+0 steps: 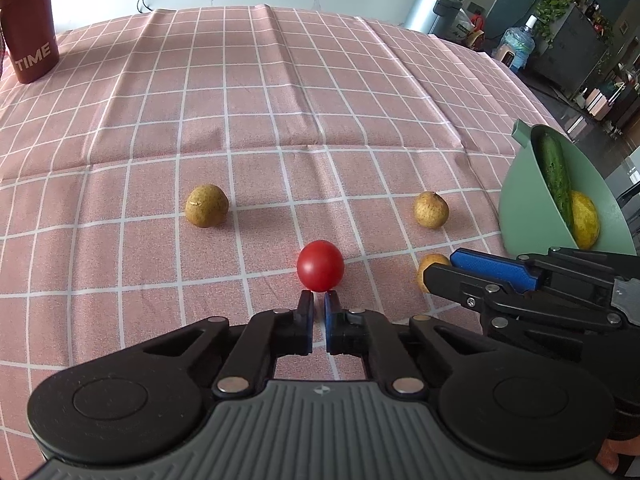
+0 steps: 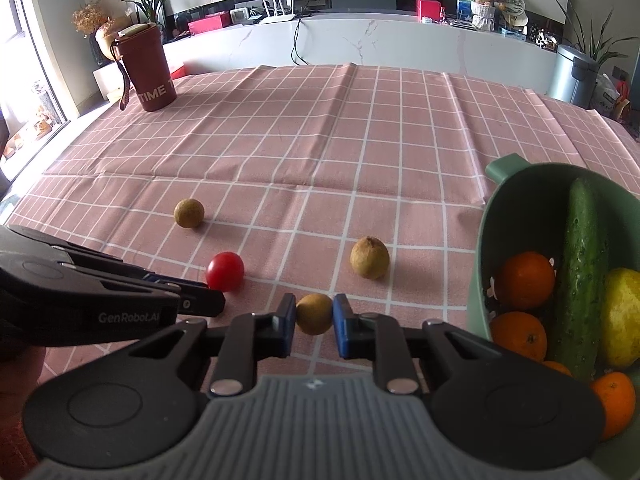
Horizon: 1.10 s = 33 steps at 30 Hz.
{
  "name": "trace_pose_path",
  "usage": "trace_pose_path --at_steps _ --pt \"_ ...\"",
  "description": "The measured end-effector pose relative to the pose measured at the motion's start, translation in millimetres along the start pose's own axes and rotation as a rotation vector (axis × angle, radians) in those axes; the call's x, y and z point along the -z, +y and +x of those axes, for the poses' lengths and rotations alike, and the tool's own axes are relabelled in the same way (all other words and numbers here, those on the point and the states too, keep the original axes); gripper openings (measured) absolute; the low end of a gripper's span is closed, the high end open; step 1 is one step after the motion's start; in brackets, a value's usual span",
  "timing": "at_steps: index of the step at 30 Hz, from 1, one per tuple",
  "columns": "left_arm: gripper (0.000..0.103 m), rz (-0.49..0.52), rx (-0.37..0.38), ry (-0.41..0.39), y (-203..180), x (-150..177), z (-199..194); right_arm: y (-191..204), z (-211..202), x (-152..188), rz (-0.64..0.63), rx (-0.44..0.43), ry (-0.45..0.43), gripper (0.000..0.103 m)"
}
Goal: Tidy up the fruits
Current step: 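Grasp the red cherry tomato with the left gripper while the right grasps a small brown fruit, then carry the tomato and brown fruit with both grippers over the colander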
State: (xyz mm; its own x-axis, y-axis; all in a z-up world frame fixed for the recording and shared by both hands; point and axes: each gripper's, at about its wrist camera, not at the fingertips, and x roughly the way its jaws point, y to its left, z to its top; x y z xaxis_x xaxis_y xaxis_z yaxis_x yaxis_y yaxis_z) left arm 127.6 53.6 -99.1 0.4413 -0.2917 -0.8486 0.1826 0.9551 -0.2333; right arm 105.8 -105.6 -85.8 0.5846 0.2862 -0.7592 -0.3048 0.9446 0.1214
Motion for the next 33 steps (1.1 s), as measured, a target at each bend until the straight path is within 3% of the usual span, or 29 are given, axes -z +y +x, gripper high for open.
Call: trace_pose_path --at_steps 20,23,26,29,33 --pt "0.000 0.055 0.023 -0.150 -18.5 6.4 -47.4 -21.1 -70.4 4.6 0.027 -0.045 -0.070 0.015" --pt "0.001 0.104 -0.021 -0.152 -26.3 7.0 -46.0 -30.3 -80.5 3.3 0.046 -0.046 -0.071 0.015" --pt "0.016 0.158 -0.103 -0.177 -31.2 7.5 -39.4 -37.3 -85.8 2.3 0.061 -0.065 -0.082 0.015" --pt "0.029 0.180 -0.124 -0.168 -31.2 4.7 -28.9 -46.0 -94.2 -0.3 0.071 -0.068 -0.103 0.015" --pt "0.037 0.201 -0.140 -0.148 -31.6 0.7 -14.3 -68.9 -103.9 -6.1 0.109 -0.049 -0.095 0.015"
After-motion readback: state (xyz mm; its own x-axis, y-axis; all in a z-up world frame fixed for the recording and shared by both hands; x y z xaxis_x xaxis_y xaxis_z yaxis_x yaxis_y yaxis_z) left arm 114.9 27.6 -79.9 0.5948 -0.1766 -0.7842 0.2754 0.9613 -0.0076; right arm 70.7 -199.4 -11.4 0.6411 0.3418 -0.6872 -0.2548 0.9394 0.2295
